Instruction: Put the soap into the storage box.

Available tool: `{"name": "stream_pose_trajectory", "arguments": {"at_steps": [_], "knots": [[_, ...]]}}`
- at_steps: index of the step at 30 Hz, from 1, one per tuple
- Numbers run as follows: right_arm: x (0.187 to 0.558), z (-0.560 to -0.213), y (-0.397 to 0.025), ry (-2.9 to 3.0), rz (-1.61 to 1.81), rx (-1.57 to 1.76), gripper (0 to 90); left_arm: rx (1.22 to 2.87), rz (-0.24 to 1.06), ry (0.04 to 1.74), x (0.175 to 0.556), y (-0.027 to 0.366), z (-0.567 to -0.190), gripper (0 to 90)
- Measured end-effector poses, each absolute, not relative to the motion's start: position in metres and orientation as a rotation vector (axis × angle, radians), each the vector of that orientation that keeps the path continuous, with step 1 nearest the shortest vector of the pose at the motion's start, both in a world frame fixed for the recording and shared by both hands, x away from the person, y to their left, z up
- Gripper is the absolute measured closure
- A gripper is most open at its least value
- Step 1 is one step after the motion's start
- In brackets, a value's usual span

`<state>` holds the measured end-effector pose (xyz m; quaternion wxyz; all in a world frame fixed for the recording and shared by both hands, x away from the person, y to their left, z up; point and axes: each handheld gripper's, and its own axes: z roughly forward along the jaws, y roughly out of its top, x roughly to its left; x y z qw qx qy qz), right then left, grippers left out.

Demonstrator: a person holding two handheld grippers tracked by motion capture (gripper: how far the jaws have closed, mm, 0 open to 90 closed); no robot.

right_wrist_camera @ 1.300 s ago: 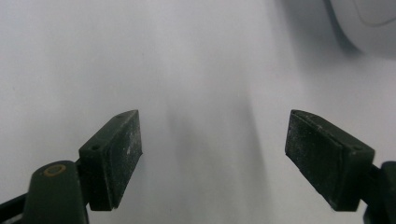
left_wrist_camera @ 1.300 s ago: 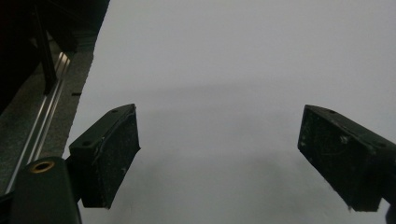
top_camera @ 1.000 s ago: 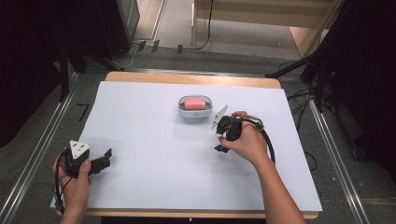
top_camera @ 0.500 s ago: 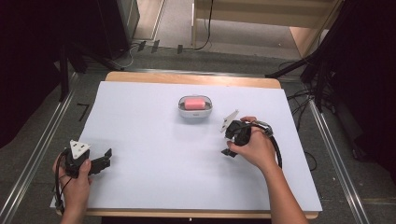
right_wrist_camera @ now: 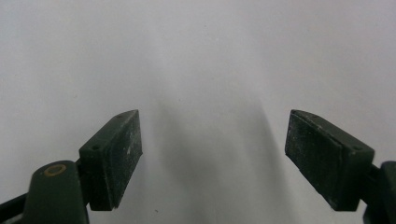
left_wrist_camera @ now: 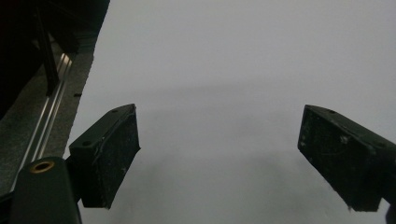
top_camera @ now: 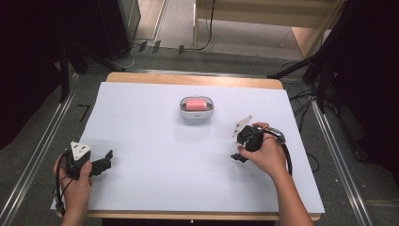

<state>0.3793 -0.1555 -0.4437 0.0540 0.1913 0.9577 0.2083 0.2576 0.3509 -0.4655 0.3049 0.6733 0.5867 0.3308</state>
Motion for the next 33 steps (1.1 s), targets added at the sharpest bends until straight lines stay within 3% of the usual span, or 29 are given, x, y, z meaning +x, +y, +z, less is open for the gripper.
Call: {"name": "stream_pose_trajectory", "arguments": {"at_steps": [33], "knots": [[0.345, -0.46, -0.227, 2.791, 0.783, 0.781, 19.0, 1.798, 0.89, 1.552, 0.257, 0.349, -0.466, 13.5]]}}
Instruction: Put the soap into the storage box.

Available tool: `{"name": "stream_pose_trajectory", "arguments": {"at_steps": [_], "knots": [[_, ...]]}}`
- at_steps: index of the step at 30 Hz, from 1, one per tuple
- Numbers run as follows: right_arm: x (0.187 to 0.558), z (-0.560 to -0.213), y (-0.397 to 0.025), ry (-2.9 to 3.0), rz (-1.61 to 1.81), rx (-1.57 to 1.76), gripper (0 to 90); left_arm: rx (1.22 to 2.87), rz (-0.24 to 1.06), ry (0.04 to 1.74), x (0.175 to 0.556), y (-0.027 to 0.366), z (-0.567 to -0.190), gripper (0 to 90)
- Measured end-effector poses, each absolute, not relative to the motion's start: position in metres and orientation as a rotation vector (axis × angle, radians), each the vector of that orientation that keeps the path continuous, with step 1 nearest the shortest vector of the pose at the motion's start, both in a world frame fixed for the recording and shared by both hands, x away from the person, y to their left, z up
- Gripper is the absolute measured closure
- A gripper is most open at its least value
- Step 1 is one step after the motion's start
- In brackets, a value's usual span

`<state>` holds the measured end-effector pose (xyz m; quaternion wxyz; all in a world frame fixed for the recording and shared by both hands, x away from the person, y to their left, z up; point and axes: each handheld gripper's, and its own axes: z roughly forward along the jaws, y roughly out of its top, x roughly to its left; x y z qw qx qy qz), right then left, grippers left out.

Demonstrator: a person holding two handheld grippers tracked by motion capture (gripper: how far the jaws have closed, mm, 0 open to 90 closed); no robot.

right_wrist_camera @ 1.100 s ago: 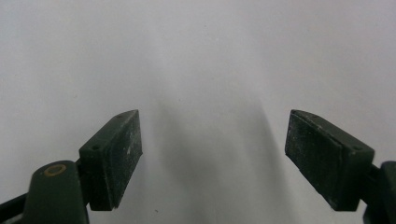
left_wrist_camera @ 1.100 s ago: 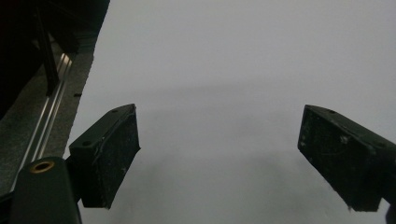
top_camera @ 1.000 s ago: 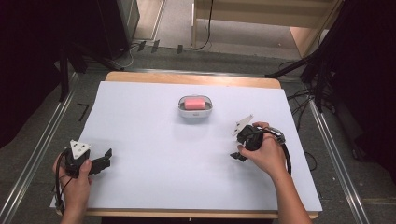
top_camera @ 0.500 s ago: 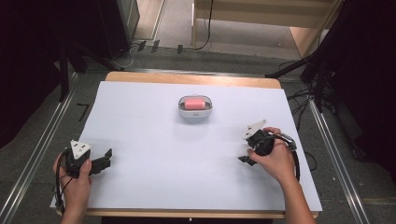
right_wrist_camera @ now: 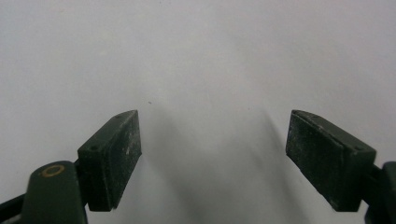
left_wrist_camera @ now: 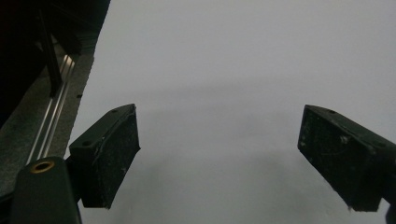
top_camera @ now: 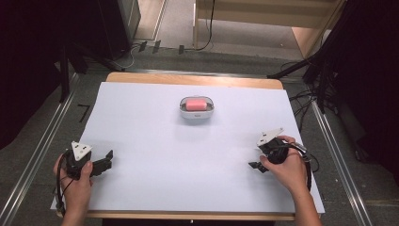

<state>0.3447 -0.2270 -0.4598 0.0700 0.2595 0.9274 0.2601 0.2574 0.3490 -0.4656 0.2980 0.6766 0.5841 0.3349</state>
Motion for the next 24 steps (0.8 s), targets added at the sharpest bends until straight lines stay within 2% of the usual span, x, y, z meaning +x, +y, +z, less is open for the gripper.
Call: {"name": "stream_pose_trajectory", "arguments": {"at_steps": [24], "knots": [[0.321, -0.47, -0.263, 2.624, 1.019, 0.844, 18.1, 1.798, 0.892, 1.551, 0.257, 0.349, -0.466, 13.5]]}}
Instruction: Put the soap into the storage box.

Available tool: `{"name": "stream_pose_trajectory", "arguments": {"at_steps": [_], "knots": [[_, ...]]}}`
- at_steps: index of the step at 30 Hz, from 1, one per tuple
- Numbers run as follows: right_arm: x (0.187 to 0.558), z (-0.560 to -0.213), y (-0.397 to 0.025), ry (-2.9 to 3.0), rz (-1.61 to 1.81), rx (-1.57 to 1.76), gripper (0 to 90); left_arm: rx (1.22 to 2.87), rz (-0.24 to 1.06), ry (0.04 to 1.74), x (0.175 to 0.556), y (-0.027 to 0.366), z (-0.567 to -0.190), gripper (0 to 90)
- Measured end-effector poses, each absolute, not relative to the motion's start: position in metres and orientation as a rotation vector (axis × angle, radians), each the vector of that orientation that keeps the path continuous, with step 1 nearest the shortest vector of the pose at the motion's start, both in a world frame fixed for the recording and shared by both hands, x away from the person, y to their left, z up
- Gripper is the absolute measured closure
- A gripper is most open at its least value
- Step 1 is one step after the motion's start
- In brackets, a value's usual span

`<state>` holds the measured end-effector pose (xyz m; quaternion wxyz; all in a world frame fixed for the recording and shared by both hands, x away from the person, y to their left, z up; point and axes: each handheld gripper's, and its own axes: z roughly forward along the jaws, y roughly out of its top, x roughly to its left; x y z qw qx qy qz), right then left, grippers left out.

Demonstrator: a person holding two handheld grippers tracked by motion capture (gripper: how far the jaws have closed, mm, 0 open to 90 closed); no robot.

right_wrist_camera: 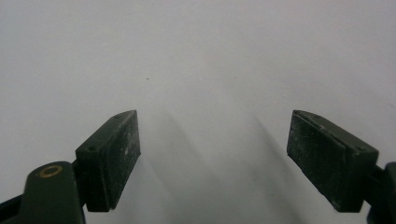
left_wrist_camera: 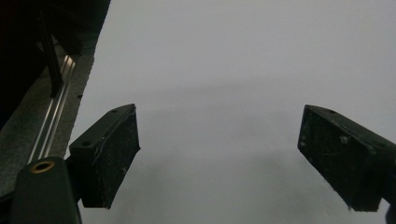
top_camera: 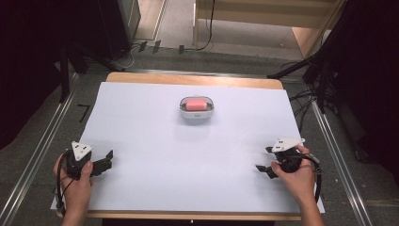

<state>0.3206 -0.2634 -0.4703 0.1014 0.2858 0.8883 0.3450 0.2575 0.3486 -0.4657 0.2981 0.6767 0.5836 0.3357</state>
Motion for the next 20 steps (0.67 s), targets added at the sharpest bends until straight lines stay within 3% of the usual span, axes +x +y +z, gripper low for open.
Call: {"name": "stream_pose_trajectory", "arguments": {"at_steps": [20], "knots": [[0.3, -0.487, -0.297, 2.394, 1.402, 0.895, 16.2, 1.799, 0.893, 1.552, 0.258, 0.349, -0.466, 13.5]]}}
